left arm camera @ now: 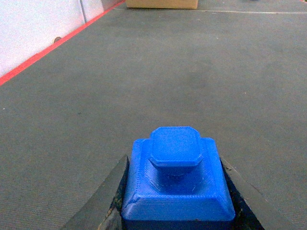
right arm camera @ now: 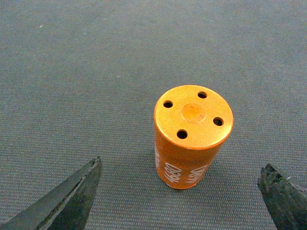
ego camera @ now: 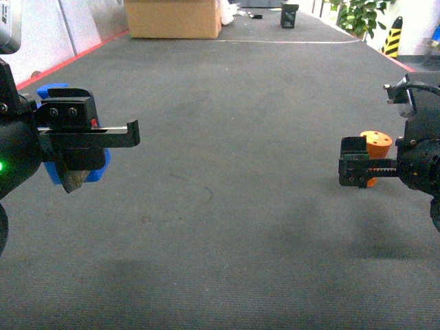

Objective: Sort blue parts and orange caps into right shelf containers

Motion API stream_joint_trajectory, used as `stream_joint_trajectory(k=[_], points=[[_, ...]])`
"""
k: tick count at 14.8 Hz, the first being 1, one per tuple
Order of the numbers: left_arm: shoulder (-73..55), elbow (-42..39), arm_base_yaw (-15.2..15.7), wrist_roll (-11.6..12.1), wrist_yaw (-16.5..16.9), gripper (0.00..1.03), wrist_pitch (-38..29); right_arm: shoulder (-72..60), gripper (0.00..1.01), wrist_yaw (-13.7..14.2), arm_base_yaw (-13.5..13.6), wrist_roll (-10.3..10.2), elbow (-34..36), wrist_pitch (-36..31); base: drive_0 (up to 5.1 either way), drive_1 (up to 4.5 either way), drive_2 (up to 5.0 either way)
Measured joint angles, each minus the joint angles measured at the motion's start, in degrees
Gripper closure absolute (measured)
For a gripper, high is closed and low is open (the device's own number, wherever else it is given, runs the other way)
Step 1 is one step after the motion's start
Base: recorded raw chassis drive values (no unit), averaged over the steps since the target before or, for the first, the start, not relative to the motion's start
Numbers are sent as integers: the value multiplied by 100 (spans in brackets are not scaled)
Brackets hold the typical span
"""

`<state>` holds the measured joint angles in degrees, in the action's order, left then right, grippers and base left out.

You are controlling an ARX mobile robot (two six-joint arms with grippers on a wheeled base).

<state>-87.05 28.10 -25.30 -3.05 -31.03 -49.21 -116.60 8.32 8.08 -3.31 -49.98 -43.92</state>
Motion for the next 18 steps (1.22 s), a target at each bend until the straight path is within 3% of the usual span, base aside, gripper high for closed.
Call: stream_joint_trajectory(k=[13, 14, 18], points=[[0, 0, 0, 0, -2, 63, 2, -350, 3, 46, -98, 66, -291, -72, 0, 0, 0], [0, 0, 0, 0, 0, 63, 2, -446, 3, 44, -96, 168, -372, -155, 0, 0, 0], [0, 0, 0, 0, -2, 63, 4, -553, 3, 46, -96, 192, -420, -157, 0, 0, 0]])
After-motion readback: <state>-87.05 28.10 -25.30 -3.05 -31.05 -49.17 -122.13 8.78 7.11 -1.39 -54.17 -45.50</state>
